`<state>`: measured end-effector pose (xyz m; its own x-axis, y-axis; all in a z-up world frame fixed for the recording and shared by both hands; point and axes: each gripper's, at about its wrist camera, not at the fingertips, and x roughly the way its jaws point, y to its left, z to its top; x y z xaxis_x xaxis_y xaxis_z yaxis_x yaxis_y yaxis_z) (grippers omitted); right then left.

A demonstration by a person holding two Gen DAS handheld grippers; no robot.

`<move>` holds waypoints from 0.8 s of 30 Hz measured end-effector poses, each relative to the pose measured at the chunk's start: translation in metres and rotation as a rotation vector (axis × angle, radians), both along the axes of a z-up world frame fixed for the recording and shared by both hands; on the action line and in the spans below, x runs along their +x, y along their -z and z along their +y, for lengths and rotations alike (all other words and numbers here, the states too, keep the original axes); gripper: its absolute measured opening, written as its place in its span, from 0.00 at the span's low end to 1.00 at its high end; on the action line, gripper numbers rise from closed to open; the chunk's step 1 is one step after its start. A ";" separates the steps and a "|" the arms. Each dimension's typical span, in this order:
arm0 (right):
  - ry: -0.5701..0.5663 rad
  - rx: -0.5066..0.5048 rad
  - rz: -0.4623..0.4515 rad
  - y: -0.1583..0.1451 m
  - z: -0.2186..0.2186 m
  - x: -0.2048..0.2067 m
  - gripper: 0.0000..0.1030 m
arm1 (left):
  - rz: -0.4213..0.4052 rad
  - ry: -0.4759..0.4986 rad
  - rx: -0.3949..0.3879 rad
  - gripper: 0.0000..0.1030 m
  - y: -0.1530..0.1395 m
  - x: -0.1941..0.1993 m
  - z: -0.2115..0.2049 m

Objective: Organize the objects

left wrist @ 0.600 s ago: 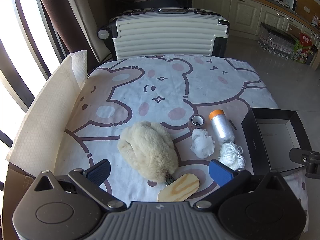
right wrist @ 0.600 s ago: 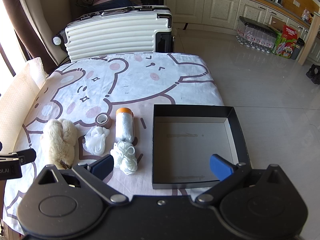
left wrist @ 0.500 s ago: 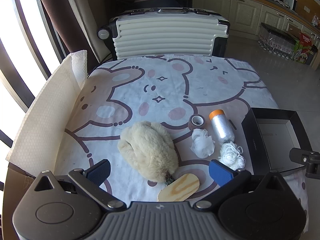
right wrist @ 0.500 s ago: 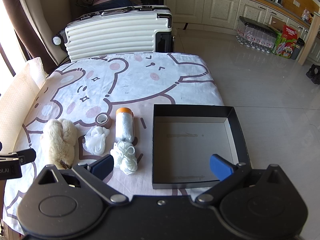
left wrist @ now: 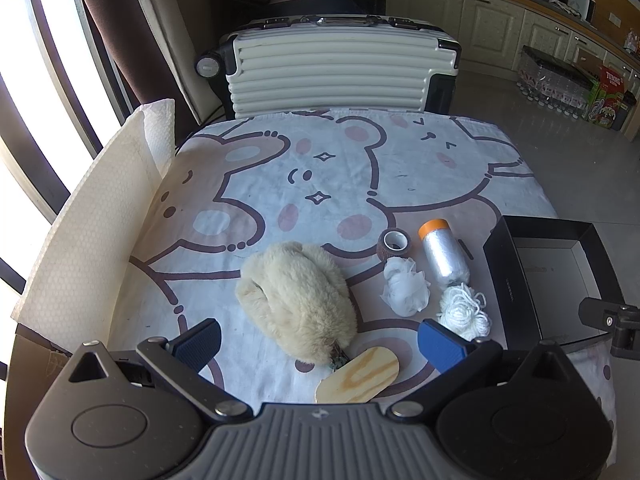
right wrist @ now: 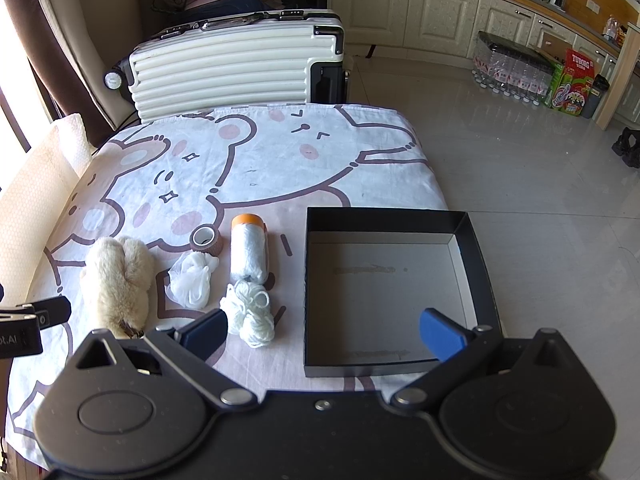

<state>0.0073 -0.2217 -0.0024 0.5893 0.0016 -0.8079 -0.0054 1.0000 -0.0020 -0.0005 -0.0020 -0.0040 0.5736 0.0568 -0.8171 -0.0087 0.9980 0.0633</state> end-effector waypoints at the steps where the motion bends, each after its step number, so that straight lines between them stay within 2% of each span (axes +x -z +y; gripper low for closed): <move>1: 0.000 0.000 0.000 0.000 0.000 0.000 1.00 | 0.000 0.001 0.000 1.00 0.000 0.000 0.000; 24: 0.000 0.000 0.002 0.000 0.002 0.000 1.00 | 0.003 -0.003 0.000 1.00 0.002 -0.001 0.000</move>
